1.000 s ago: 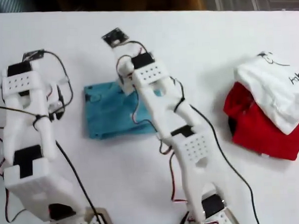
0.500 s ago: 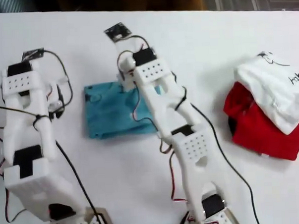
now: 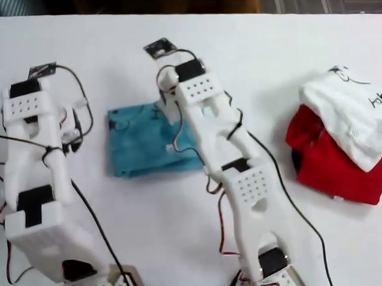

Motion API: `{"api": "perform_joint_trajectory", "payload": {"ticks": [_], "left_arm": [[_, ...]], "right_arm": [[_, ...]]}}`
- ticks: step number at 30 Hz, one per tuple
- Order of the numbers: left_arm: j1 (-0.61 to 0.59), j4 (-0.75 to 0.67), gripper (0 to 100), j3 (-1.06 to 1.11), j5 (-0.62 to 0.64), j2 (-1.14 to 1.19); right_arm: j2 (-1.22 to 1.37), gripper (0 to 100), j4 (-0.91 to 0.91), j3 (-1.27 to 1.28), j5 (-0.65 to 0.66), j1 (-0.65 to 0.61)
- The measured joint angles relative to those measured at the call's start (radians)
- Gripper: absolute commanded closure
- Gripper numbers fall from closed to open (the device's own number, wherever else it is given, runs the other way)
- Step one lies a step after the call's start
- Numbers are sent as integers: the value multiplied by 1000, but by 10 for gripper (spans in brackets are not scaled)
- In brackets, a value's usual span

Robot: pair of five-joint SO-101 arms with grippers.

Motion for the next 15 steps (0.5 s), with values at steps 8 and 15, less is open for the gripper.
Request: {"api": "perform_joint_trajectory", "payload": {"ticks": [8,15], "left_arm": [[0,0,937,0,0,0],[0,0,938,0,0,0]], "right_arm": [[0,839,0,0,0,8],[0,839,-14,0,0,6]]}}
